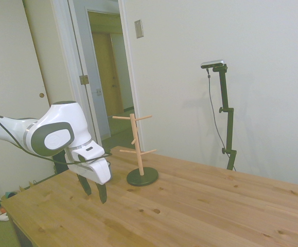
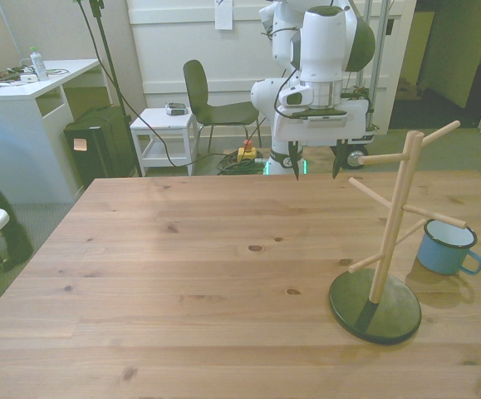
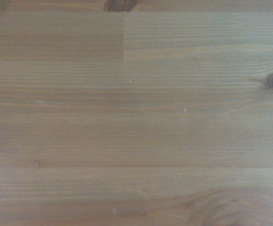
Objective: Hang the mug
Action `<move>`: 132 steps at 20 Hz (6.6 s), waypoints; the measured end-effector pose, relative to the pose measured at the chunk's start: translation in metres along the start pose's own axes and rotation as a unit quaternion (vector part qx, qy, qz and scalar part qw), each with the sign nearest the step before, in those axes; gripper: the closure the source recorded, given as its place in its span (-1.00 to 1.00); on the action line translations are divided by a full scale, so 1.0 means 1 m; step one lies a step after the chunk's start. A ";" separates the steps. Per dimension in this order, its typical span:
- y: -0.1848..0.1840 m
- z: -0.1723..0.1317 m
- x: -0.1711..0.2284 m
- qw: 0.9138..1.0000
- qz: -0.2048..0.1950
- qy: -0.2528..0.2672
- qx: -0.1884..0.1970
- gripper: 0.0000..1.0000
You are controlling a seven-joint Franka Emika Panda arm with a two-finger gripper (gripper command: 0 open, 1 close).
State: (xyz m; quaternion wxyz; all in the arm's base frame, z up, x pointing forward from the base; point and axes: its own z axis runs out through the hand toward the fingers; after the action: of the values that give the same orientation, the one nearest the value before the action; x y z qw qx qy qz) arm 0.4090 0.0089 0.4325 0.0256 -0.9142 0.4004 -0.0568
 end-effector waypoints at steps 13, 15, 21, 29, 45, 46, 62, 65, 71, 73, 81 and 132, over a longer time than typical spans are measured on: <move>-0.072 -0.008 -0.026 0.997 -0.070 0.005 0.013 -1.00; -0.094 -0.004 -0.044 0.996 -0.084 0.005 0.009 -1.00; -0.144 -0.015 -0.071 0.993 -0.113 0.014 -0.018 -1.00; -0.190 -0.029 -0.055 0.989 -0.139 0.021 -0.037 -1.00; -0.237 -0.003 -0.056 0.983 -0.168 0.019 -0.074 -1.00; -0.238 -0.002 -0.057 0.982 -0.170 0.019 -0.075 -1.00; -0.295 0.024 -0.067 0.976 -0.200 0.018 -0.079 -1.00; -0.300 0.024 -0.064 0.977 -0.198 0.019 -0.079 -1.00; -0.307 0.041 -0.068 0.976 -0.201 0.013 -0.087 -1.00; -0.308 0.045 -0.072 0.975 -0.203 0.012 -0.090 -1.00; -0.316 0.059 -0.090 0.973 -0.210 0.018 -0.099 1.00; -0.247 -0.034 -0.041 0.954 -0.255 0.053 -0.147 1.00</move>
State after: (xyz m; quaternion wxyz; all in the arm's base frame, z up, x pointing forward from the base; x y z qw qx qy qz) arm 0.5567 0.2064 0.4861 -0.1454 -0.9754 0.1583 -0.0499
